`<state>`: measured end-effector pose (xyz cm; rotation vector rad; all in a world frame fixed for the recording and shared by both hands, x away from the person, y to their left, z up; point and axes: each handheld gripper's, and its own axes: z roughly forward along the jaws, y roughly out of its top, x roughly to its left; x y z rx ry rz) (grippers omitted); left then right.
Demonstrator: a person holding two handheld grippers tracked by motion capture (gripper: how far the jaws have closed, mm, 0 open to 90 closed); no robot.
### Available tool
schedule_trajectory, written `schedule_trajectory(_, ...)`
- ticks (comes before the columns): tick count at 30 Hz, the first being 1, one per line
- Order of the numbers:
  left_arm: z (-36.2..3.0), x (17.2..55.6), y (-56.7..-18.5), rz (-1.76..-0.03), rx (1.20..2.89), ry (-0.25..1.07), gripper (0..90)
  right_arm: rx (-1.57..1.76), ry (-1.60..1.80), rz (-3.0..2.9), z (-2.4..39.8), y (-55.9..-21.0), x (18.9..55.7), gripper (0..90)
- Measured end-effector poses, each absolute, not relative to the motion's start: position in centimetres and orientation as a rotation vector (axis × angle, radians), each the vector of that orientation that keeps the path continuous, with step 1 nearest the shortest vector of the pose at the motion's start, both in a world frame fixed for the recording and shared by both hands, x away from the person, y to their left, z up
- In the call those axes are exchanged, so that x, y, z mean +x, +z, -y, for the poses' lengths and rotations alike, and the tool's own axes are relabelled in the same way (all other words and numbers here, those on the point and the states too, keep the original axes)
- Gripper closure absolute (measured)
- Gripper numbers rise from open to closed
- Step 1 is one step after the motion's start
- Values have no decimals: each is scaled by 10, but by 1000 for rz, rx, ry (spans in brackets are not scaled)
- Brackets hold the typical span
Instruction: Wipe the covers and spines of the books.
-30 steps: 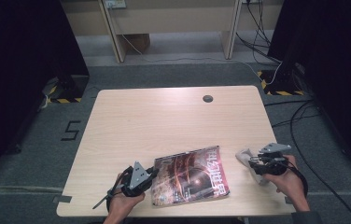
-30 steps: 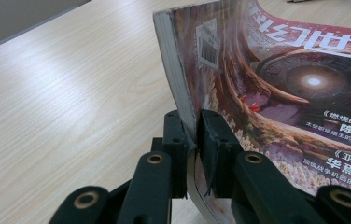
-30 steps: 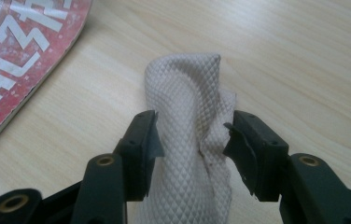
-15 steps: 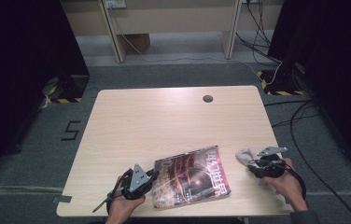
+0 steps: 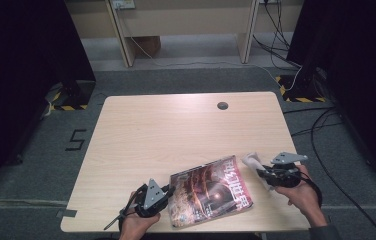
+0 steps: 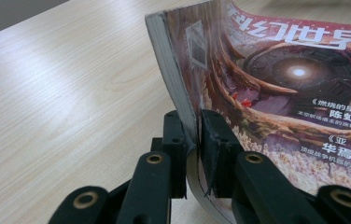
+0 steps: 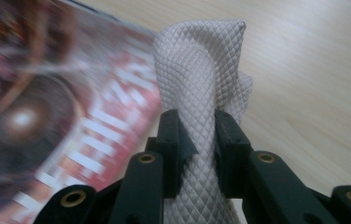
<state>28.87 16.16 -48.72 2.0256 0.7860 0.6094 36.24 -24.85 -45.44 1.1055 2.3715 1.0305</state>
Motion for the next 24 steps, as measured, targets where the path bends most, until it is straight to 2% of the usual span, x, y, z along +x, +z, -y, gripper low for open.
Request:
schedule_trajectory(8,-159,288,-489,-776,2031,617,797,929,1108,-2420,195,-437,364,748)
schedule_trajectory(17,-160,289,-489,-777,2030,616,795,791,1093,-2495,137,-435,374,744)
schedule_trajectory(24,-160,289,-488,-767,2034,619,794,768,1079,-2527,109,-437,384,744)
